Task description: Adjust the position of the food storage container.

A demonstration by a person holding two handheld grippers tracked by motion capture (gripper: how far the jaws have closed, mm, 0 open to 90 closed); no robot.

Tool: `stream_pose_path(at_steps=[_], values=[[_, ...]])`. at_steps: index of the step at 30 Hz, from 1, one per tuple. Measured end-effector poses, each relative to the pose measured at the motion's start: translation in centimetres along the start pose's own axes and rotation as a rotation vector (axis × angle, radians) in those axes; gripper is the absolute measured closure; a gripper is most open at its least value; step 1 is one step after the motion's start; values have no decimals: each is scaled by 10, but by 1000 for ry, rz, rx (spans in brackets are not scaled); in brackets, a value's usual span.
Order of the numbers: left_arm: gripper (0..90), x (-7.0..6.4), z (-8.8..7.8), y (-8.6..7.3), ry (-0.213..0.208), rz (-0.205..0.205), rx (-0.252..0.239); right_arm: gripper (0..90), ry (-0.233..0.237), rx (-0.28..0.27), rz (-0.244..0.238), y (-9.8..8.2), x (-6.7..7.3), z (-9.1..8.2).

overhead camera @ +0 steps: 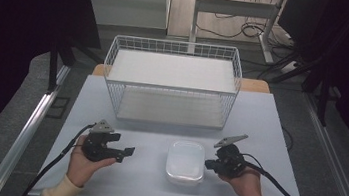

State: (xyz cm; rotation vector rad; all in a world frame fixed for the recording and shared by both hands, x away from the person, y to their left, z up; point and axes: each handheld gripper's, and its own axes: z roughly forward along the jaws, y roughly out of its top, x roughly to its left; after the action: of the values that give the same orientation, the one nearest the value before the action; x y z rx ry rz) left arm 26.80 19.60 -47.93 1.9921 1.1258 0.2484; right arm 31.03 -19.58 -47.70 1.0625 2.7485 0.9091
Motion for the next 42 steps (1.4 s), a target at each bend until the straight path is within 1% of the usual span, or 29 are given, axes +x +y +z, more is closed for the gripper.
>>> stream_pose_path(at_steps=[2, 5, 9, 10, 15, 19, 21, 23, 24, 26, 27, 28, 29, 30, 31, 32, 33, 34, 35, 36, 37, 38, 39, 40, 42], values=[[228, 0, 1, 0, 1, 2, 2, 900, 17, -2, -14, 5, 4, 5], [228, 0, 1, 0, 0, 0, 2, 900, 17, 4, -24, 9, 9, 9], [228, 0, 0, 0, 1, -1, 1, 900, 32, 4, -38, 14, 12, 15], [228, 0, 0, 0, 2, 0, 1, 900, 29, 10, -45, 17, 16, 18], [227, 0, 0, 0, 2, 1, 2, 900, 42, 4, -60, 19, 20, 22], [228, 0, 0, 0, 1, 0, -1, 900, 42, -4, -64, 18, 19, 20], [228, 0, -1, 0, 3, -1, -4, 900, 26, -23, -72, 19, 19, 16], [229, 0, -1, 0, 3, -1, -4, 900, 20, -27, -77, 19, 19, 14], [229, 0, -1, 0, 3, -1, -5, 900, 1, -42, -76, 17, 19, 10], [228, 0, -1, 0, 3, -2, -5, 899, -3, -47, -76, 17, 20, 9], [228, -1, 0, 0, -2, -6, -6, 899, -6, -60, -80, 15, 20, 7], [229, -2, 1, 0, -25, -17, -6, 811, -6, -113, -60, 11, 18, 2], [228, -3, 2, 0, -39, -24, -7, 755, -8, -132, -50, 10, 17, 0], [228, -3, 2, 0, -39, -24, -7, 755, -8, -132, -50, 10, 17, 0], [228, -5, 4, -1, -53, -32, -3, 591, -29, -201, -13, 5, 15, -5], [228, -6, 5, -1, -61, -36, 0, 521, -36, -226, 4, 3, 15, -7], [228, -6, 5, -1, -61, -36, 0, 521, -36, -226, 4, 3, 15, -7], [228, -7, 5, -1, -72, -46, 2, 462, -34, -258, 27, 1, 14, -9], [228, -8, 6, -1, -81, -54, 1, 415, -10, -281, 58, -1, 14, -11], [229, -10, 7, -2, -98, -69, -3, 355, 29, -301, 94, -3, 14, -12], [229, -10, 7, -2, -103, -75, -3, 340, 47, -310, 106, -4, 14, -12], [229, -10, 7, -2, -103, -75, -3, 340, 47, -310, 106, -4, 14, -12], [229, -11, 8, -2, -109, -83, -1, 300, 64, -313, 125, -6, 17, -10], [230, -11, 8, -2, -109, -84, 0, 286, 76, -314, 133, -6, 18, -9], [230, -12, 8, -2, -109, -84, 1, 271, 86, -314, 140, -7, 18, -8]])
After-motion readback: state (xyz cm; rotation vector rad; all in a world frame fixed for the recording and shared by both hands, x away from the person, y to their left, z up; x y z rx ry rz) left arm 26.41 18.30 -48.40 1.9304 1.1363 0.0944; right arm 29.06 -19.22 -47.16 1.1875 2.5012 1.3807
